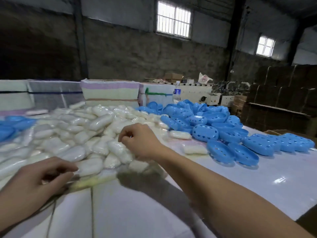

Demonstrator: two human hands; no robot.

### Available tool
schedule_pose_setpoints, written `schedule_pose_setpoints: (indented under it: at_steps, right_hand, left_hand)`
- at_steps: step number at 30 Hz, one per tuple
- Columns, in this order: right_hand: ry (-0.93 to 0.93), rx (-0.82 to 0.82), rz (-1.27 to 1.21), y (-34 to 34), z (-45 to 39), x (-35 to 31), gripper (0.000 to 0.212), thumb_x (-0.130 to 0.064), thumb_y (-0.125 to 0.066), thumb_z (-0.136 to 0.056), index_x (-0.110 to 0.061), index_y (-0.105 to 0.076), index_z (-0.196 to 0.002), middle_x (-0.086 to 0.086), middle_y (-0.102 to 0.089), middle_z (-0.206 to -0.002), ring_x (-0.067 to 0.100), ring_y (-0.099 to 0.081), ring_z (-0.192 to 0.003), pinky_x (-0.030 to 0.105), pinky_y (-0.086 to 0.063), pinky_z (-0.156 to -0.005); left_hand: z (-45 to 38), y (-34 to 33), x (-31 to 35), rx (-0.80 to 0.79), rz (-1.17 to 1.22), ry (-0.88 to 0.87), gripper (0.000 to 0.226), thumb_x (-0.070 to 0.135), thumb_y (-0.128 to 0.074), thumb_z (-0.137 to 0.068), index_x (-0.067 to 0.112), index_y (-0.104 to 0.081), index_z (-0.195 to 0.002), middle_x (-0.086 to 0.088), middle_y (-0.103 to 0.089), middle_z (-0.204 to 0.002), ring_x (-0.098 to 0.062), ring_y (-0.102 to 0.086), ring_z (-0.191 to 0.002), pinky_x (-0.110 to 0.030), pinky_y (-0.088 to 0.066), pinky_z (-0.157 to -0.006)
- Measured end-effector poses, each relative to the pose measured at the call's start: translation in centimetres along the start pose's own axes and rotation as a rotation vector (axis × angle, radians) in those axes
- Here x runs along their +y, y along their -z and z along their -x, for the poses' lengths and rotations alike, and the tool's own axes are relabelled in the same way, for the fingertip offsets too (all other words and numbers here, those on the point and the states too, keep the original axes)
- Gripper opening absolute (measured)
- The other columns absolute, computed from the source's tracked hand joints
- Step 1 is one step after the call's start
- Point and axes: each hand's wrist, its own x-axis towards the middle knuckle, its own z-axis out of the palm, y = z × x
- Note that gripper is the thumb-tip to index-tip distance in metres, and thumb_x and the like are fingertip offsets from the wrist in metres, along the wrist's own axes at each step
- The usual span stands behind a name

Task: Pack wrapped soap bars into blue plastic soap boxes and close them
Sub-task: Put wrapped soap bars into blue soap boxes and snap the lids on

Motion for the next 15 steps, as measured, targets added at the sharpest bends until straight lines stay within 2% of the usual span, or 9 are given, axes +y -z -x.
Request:
schedule_pose_setpoints:
  at_steps: [3, 6, 9, 12, 15]
  right_hand:
    - [0.046, -0.085, -0.150, -4.2, -1.0, -4.7, 0.019, -0.019, -0.056, -0.081, -0.024, -0.074, -0.079, -0.006, -0.071, -0.079, 0.014, -0.063, -0.080, 0.031, -0.053, -0.074]
    - [-0.005, -0.027, -0.305, -7.4, -1.4, -7.3, 0.020, -0.018, -0.056, -0.081, -0.020, -0.076, -0.083, -0.008, -0.071, -0.077, 0.009, -0.063, -0.077, 0.028, -0.052, -0.072]
    - [-0.017, 0.023, -0.252, -9.5, -0.6, -7.5, 0.019, -0.019, -0.057, -0.082, -0.023, -0.075, -0.084, -0.012, -0.068, -0.077, 0.009, -0.061, -0.081, 0.031, -0.051, -0.077]
    - [0.098, 0.016, -0.166, -9.8, -0.2, -6.6, 0.016, -0.017, -0.060, -0.082, -0.025, -0.075, -0.083, -0.017, -0.054, -0.076, 0.008, -0.054, -0.089, 0.030, -0.045, -0.080]
    - [0.172, 0.014, -0.066, -10.0, 0.0, -6.4, 0.015, -0.020, -0.062, -0.083, -0.026, -0.074, -0.090, -0.013, -0.048, -0.090, 0.014, -0.045, -0.105, 0.028, -0.038, -0.087]
  left_hand:
    - [0.0, 1.4, 3.8, 0.082, 0.000, 0.033, 0.014, 0.039, -0.070, -0.082, 0.042, -0.076, -0.094, 0.019, -0.075, -0.091, 0.000, -0.068, -0.079, -0.021, -0.051, -0.072]
    - [-0.1, 2.0, 3.8, 0.155, -0.038, 0.114, 0.021, 0.016, -0.072, -0.086, 0.035, -0.077, -0.079, 0.017, -0.074, -0.079, -0.003, -0.066, -0.075, -0.018, -0.048, -0.067]
    - [-0.3, 2.5, 3.5, 0.224, -0.061, 0.171, 0.021, 0.016, -0.070, -0.088, 0.034, -0.074, -0.077, 0.021, -0.071, -0.075, 0.002, -0.065, -0.075, -0.013, -0.043, -0.064]
    - [-0.5, 2.5, 3.2, 0.234, -0.060, 0.218, 0.019, 0.017, -0.067, -0.088, 0.033, -0.074, -0.079, 0.016, -0.072, -0.075, 0.001, -0.064, -0.074, -0.018, -0.047, -0.066]
    - [-0.5, 2.8, 3.0, 0.232, -0.085, 0.210, 0.019, 0.018, -0.067, -0.087, 0.034, -0.072, -0.078, 0.015, -0.071, -0.074, 0.000, -0.064, -0.072, -0.019, -0.047, -0.066]
